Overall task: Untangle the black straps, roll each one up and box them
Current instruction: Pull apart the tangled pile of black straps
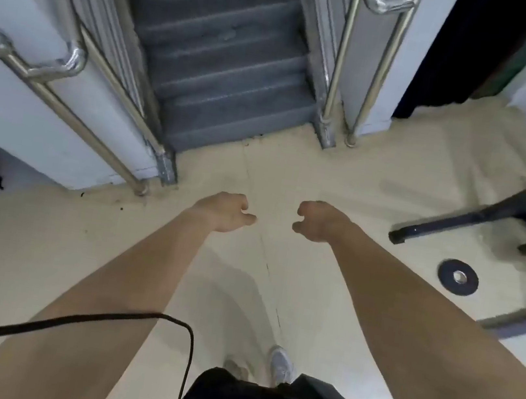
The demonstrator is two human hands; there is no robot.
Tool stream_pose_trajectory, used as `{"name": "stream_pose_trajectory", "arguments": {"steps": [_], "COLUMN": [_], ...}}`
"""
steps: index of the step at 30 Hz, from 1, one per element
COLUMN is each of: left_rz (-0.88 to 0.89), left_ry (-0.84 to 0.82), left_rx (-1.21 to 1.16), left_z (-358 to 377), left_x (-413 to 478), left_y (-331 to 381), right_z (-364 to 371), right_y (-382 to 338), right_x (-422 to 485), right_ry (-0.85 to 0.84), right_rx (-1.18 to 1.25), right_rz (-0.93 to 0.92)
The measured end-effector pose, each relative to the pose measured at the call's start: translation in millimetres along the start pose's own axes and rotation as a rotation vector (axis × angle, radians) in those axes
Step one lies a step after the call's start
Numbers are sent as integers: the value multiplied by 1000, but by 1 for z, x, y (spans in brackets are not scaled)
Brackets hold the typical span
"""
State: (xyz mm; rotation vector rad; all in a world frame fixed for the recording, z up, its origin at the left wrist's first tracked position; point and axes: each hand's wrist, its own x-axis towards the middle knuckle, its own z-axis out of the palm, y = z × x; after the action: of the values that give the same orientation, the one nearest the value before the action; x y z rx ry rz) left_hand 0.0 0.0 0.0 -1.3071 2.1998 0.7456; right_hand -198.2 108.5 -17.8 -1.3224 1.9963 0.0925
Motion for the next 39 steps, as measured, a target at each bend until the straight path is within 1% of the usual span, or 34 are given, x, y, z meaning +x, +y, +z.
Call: {"name": "stream_pose_trajectory", "arguments": {"steps": [7,12,16,19,24,28,33,39], "left_rz": [290,494,612,704,814,872,946,1063], "left_ry": [-138,-216,-273,-319,-346,-366,-386,-415], "left_rx": [222,348,452,525,613,700,817,907], "left_z": [17,41,65,88,136,182,240,309], "left_x": [48,65,66,53,24,1,-36,-88], "left_y": [141,220,284,340,437,518,628,754], "right_z": [-5,6,21,33,49,64,80,101], "right_y": [120,177,219,256,326,391,479,583], "right_x": [-50,-104,-148,-182,-235,-279,-353,-440], "right_ry": [84,135,207,254,296,353,340,376], "right_rx": [192,317,415,484,580,680,742,838], "right_rz": [315,507,628,709,823,863,918,1059]}}
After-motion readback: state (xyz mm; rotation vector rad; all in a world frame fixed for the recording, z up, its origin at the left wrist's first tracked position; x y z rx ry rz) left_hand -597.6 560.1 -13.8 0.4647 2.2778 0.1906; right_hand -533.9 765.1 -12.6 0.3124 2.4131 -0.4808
